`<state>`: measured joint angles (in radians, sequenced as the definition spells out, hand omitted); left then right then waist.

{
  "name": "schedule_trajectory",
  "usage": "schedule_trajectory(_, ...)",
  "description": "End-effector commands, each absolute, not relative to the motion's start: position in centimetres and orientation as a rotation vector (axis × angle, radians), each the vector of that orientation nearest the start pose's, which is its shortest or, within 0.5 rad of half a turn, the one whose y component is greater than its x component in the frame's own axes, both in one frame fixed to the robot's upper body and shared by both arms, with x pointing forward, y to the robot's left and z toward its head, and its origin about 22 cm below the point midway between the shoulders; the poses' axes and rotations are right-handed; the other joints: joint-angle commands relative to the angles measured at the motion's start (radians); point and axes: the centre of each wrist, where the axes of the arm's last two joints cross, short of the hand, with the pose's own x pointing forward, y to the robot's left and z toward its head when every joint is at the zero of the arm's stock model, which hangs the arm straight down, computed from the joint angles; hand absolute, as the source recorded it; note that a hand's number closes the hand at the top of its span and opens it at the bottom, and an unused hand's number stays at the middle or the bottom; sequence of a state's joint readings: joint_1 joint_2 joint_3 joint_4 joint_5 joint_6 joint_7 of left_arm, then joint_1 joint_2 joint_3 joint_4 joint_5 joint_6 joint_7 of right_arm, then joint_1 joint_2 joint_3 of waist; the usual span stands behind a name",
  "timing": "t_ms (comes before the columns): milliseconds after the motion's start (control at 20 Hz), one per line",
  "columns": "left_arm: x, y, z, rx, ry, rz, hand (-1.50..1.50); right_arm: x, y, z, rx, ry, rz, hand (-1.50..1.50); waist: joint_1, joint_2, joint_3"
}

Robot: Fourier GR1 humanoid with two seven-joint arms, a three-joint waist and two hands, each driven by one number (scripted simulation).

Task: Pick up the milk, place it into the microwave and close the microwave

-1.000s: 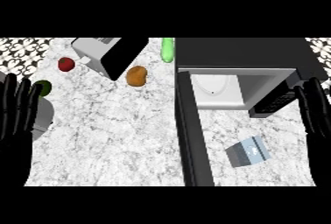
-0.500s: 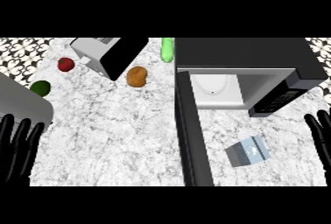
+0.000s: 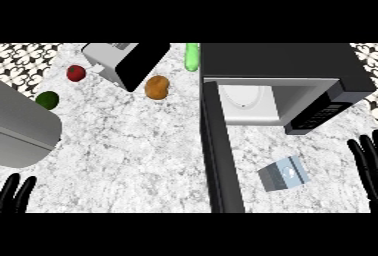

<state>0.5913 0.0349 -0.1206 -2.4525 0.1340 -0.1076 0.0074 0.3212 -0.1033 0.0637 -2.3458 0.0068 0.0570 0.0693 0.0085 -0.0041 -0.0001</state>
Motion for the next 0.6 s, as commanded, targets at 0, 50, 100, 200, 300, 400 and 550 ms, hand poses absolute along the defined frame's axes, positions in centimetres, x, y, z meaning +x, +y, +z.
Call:
schedule_trajectory(0,6.9,23.5,14.8,-0.126,-1.970,0.077,-1.50,13.6,-24.7,11.5,-0.105,-1.929,0.141,-1.50,-0.001,0.000,0.001)
schedule_trajectory(50,6.0,24.1,15.0,-0.123,-1.966,0.051,-1.50,14.3,-24.0,11.3,-0.143,-1.935,0.085,-1.50,0.008,0.000,0.000)
schedule_trajectory(100,6.1,24.4,14.1,-0.107,-1.981,0.068,-1.50,14.6,-24.7,9.6,-0.137,-1.903,0.096,-1.50,0.010,-0.001,0.000)
schedule_trajectory(200,5.8,23.8,14.2,-0.106,-1.977,0.066,-1.50,15.2,-25.4,8.6,-0.183,-1.864,0.071,-1.50,0.010,0.000,0.001)
schedule_trajectory(300,4.8,24.3,13.9,-0.122,-1.976,0.067,-1.50,15.3,-24.3,7.3,-0.213,-1.857,0.055,-1.50,0.020,-0.003,0.000)
schedule_trajectory(400,4.6,24.8,13.5,-0.121,-1.978,0.053,-1.50,15.7,-25.6,4.3,-0.237,-1.820,0.049,-1.50,0.023,-0.002,0.001)
schedule_trajectory(550,4.5,25.0,13.2,-0.105,-1.993,0.052,-1.50,16.2,-26.7,4.1,-0.297,-1.788,0.028,-1.50,0.014,-0.001,0.000)
